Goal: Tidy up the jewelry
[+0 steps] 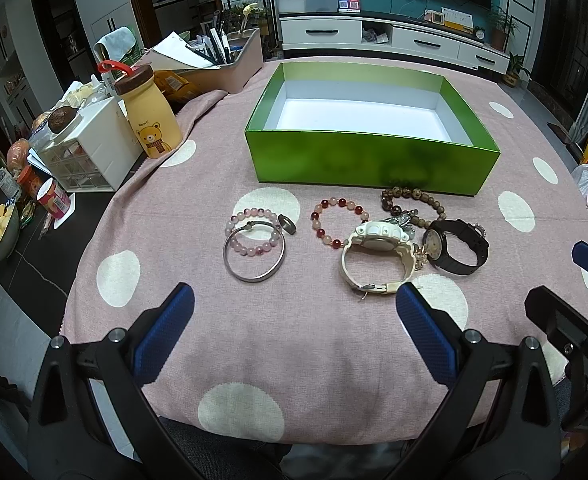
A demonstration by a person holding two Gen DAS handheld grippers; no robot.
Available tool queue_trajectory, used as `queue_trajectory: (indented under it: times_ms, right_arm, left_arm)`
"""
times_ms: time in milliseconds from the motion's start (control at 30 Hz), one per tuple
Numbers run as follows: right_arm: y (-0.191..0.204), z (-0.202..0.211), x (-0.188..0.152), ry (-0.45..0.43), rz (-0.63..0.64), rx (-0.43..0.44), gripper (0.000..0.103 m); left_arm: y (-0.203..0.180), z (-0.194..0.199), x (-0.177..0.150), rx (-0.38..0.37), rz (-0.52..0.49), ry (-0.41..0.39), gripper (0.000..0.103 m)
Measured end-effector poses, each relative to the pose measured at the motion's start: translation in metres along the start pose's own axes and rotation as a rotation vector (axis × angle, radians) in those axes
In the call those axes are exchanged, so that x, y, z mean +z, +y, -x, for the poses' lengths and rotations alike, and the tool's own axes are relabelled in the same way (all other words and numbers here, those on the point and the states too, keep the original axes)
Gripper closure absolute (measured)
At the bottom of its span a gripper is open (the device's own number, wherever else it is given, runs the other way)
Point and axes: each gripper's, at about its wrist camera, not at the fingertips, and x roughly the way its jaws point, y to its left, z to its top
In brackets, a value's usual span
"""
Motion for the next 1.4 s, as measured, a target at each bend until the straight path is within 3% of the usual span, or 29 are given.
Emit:
queue_trajectory:
  times_ms: [533,700,1033,1267,1400]
  right_arm:
    - [-0.003,0.004,-0.001,-0.005,-0.006,0.003,0.001]
    - [-0.012,0.005,0.004,-0.019,-0.029,0.012,0.001]
    - [-0.047,-0.019,-0.009,0.007,-0.114,-0.014,0.001]
    - [-0.053,-0.037,-0.010,0.022,-0.136,0.007,0.001]
    - [-0.051,-0.045,-0.010,0.027,-0.125,0.023,0.007]
  left_arm:
    - [0.000,-0.003,-0.001,-0.026,0.015,0.004,0.002]
    - [0.019,-0.010,0.001,-0.063,0.090,0.012,0.002]
    - [0.072,-0.037,-0.010,-0.047,0.229,0.028,0.002]
    - [0.091,-0.058,-0.015,-0.042,0.283,0.044,0.002]
    - [0.093,-0.070,-0.012,-0.034,0.293,0.053,0.004]
